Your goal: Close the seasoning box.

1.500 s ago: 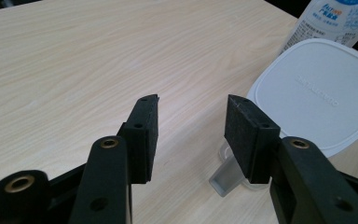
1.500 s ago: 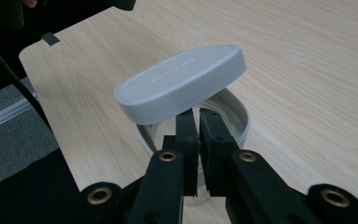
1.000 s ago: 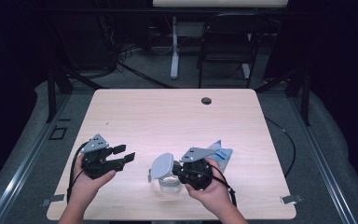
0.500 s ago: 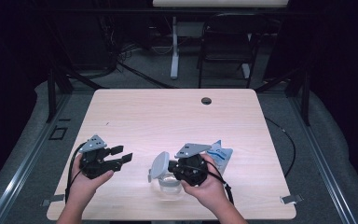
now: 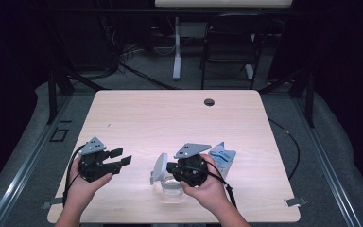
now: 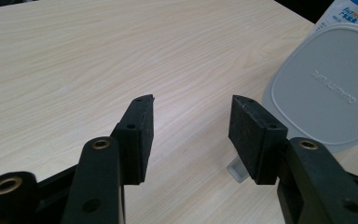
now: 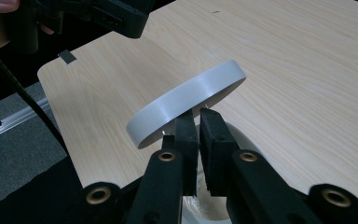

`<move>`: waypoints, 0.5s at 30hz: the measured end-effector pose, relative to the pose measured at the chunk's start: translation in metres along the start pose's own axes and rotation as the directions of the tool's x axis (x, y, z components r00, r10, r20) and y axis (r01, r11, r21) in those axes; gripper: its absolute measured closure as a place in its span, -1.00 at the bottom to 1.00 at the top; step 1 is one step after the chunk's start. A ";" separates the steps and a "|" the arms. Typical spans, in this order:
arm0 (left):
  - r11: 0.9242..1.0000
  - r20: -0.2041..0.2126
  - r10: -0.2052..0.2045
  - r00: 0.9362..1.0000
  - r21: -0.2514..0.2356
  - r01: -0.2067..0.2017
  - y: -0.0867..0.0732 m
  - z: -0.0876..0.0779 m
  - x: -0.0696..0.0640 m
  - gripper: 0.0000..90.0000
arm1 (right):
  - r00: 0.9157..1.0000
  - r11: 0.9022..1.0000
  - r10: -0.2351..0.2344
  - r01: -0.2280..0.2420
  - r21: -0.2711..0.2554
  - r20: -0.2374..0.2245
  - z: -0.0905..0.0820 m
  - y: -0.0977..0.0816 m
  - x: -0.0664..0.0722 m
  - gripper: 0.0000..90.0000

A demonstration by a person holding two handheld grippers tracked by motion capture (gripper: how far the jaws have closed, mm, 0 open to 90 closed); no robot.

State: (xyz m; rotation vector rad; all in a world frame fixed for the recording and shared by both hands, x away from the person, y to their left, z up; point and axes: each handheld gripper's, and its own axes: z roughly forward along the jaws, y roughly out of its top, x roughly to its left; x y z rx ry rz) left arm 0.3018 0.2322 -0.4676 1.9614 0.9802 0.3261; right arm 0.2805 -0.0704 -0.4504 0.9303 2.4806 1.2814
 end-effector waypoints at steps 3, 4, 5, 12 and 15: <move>1.000 0.002 0.007 1.000 0.005 -0.007 -0.001 0.000 0.002 0.14 | 1.000 1.000 0.001 -0.001 -0.009 0.004 -0.001 0.001 0.001 0.92; 1.000 0.001 0.009 1.000 0.005 -0.009 -0.001 0.000 0.003 0.15 | 1.000 1.000 0.000 0.000 -0.009 0.003 -0.002 0.001 0.000 0.92; 1.000 0.001 0.008 1.000 0.003 -0.008 -0.001 0.000 0.003 0.16 | 1.000 1.000 0.000 0.000 -0.009 0.003 -0.002 0.001 0.000 0.92; 1.000 -0.002 -0.005 1.000 0.001 0.005 -0.003 0.000 0.006 0.16 | 1.000 1.000 -0.006 0.006 -0.012 0.004 -0.001 0.004 0.002 0.91; 1.000 0.002 -0.005 1.000 0.001 0.005 -0.003 0.000 0.007 0.16 | 1.000 1.000 -0.007 0.007 -0.014 0.004 -0.001 0.004 0.003 0.91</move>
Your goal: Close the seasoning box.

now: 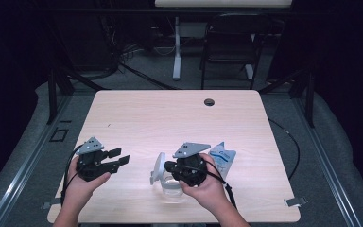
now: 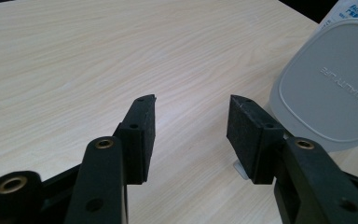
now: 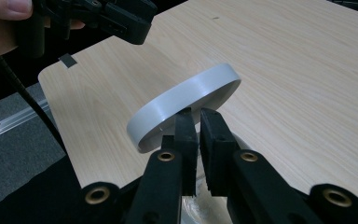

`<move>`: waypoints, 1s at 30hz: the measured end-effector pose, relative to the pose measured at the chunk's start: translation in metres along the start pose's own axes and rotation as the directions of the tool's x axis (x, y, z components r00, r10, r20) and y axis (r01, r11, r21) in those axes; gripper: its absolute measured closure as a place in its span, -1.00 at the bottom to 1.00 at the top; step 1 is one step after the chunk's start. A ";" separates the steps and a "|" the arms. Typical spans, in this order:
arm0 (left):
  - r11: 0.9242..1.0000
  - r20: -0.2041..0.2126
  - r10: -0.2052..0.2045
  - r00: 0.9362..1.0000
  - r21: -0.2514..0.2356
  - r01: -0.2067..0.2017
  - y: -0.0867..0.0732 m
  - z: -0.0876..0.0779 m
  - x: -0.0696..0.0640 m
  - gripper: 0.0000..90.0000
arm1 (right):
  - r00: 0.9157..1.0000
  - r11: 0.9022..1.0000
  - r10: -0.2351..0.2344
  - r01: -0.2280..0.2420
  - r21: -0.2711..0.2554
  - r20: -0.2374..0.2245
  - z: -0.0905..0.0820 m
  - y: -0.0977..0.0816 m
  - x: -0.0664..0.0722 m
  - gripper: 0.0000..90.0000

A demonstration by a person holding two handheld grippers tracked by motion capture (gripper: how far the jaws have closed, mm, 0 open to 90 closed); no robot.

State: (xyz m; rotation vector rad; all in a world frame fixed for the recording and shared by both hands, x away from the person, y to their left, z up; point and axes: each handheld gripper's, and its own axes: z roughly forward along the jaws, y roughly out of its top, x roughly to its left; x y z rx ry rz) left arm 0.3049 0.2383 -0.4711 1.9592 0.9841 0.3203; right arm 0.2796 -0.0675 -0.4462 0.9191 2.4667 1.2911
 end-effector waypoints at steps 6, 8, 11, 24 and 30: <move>1.000 -0.002 0.003 1.000 0.005 -0.003 0.000 0.002 -0.001 0.14 | 1.000 1.000 -0.004 0.004 0.001 0.003 -0.001 0.001 0.001 0.90; 1.000 -0.006 0.003 1.000 0.003 -0.003 0.000 0.002 -0.001 0.14 | 1.000 1.000 -0.005 0.005 -0.001 0.000 -0.001 0.002 0.001 0.90; 1.000 -0.007 0.003 1.000 0.007 -0.003 0.000 0.002 -0.001 0.14 | 1.000 1.000 -0.008 0.008 -0.005 0.000 -0.001 0.004 0.002 0.90; 1.000 0.000 0.001 1.000 0.016 -0.001 0.000 0.005 -0.004 0.14 | 0.999 0.999 -0.037 0.037 -0.009 -0.007 0.005 0.011 0.009 0.85; 1.000 0.005 0.003 1.000 0.019 -0.003 -0.001 0.008 -0.005 0.14 | 0.999 0.999 -0.043 0.044 -0.022 0.016 -0.001 0.007 0.007 0.65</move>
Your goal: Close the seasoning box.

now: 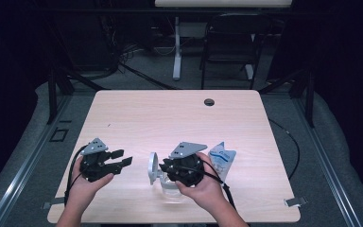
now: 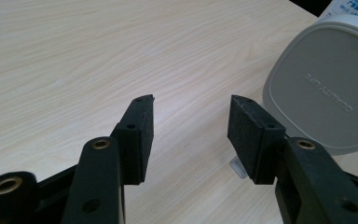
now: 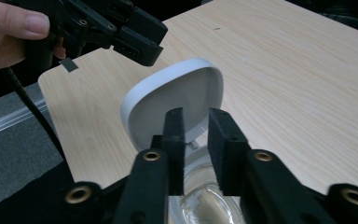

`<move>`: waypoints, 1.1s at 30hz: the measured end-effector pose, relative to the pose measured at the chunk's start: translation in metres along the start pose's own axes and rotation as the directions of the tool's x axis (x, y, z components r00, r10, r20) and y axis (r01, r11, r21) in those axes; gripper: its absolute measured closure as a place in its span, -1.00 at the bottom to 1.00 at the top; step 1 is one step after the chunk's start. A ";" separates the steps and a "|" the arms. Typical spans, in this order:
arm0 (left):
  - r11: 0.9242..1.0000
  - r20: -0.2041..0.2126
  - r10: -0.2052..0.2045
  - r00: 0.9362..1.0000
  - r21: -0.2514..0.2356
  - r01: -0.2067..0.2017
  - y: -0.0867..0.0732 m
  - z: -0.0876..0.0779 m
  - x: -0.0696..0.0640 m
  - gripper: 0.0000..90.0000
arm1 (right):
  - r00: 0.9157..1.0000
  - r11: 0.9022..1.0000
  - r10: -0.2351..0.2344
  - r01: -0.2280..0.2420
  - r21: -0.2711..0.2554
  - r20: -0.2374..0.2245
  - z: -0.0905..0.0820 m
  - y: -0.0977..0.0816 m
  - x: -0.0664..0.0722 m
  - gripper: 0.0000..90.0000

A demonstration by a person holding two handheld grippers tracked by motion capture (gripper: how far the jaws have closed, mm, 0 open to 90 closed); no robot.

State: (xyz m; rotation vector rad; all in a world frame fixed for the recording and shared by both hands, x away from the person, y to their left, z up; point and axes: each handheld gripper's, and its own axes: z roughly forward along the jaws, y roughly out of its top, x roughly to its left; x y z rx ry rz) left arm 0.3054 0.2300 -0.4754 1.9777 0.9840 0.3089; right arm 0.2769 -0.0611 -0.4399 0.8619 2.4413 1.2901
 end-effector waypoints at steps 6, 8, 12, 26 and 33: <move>1.000 -0.006 0.001 1.000 0.000 -0.001 -0.001 0.001 0.000 0.12 | 0.999 1.000 0.007 -0.007 -0.023 0.032 -0.008 -0.008 -0.005 0.37; 1.000 -0.007 0.005 1.000 -0.002 -0.005 -0.001 0.001 0.000 0.11 | 1.000 1.000 0.010 -0.009 -0.030 0.030 -0.010 -0.011 -0.007 0.29; 1.000 -0.005 0.009 1.000 0.003 -0.009 -0.001 0.002 0.000 0.11 | 0.999 0.998 -0.006 0.008 -0.056 0.036 -0.013 -0.017 -0.011 0.22; 1.000 -0.005 0.002 1.000 0.011 -0.002 -0.003 0.005 0.002 0.11 | 0.998 0.996 -0.057 0.056 -0.068 -0.009 -0.017 -0.035 -0.012 0.17; 1.000 -0.009 -0.003 1.000 0.012 0.003 -0.004 0.007 0.003 0.11 | 0.997 0.995 -0.068 0.071 -0.065 0.034 -0.023 -0.046 -0.017 -0.01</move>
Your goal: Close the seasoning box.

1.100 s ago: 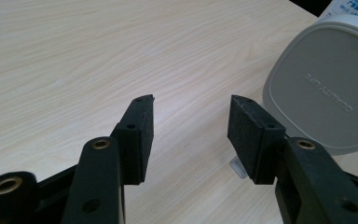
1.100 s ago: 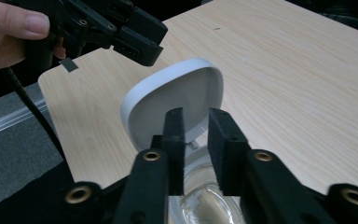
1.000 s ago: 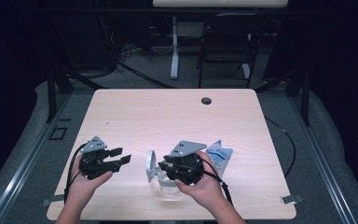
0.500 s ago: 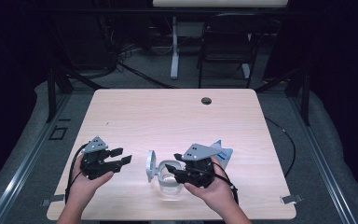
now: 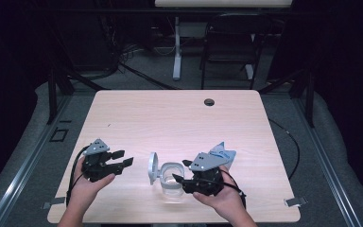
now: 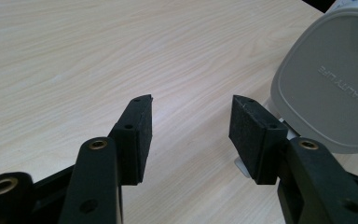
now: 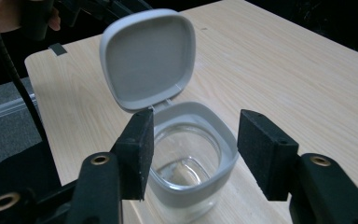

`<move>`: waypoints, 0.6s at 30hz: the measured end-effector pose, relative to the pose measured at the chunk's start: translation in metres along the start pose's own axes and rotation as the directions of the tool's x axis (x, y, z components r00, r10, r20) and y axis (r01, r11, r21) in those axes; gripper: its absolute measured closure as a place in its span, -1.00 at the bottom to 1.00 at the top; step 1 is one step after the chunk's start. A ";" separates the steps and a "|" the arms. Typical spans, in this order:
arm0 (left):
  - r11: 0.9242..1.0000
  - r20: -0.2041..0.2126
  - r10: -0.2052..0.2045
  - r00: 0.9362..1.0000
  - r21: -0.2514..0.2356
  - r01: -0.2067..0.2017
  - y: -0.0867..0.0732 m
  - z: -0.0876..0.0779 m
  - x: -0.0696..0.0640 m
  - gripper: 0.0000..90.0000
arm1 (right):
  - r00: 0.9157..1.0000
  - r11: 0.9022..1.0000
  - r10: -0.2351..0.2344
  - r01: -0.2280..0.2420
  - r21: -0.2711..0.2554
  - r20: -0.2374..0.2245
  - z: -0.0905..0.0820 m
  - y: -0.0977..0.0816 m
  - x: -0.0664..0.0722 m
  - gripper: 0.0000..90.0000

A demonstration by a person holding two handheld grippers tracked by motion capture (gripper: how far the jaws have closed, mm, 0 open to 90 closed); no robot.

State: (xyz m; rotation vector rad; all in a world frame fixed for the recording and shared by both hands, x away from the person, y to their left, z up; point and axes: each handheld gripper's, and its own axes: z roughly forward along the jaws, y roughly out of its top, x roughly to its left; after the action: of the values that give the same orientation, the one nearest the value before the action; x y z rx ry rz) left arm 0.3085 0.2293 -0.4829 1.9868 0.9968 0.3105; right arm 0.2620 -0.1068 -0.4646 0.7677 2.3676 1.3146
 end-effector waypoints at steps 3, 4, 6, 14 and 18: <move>1.000 -0.008 -0.002 1.000 0.001 0.002 -0.001 0.001 0.001 0.11 | 1.000 1.000 -0.002 0.002 0.006 0.005 -0.002 -0.006 -0.002 -0.10; 1.000 -0.010 0.000 1.000 0.003 0.000 -0.001 0.000 0.002 0.10 | 1.000 1.000 0.005 -0.005 0.014 0.004 -0.003 -0.008 -0.002 -0.14; 1.000 -0.013 -0.002 1.000 0.000 0.002 -0.001 0.000 0.003 0.09 | 1.000 1.000 0.016 -0.017 0.018 0.013 -0.005 -0.013 -0.003 -0.20; 1.000 -0.018 -0.016 1.000 0.009 0.017 -0.003 0.001 0.005 0.08 | 0.995 0.995 0.095 -0.096 0.033 0.034 -0.012 -0.027 -0.012 -0.51; 1.000 -0.022 -0.022 1.000 0.010 0.022 -0.003 0.001 0.005 0.07 | 0.995 0.995 0.087 -0.089 0.045 0.045 -0.013 -0.032 -0.011 -0.62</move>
State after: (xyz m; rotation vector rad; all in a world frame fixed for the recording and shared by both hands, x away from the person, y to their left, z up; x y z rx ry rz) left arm 0.3107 0.2331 -0.4864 1.9840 1.0356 0.3164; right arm 0.2547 -0.1358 -0.4851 0.9141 2.3626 1.2677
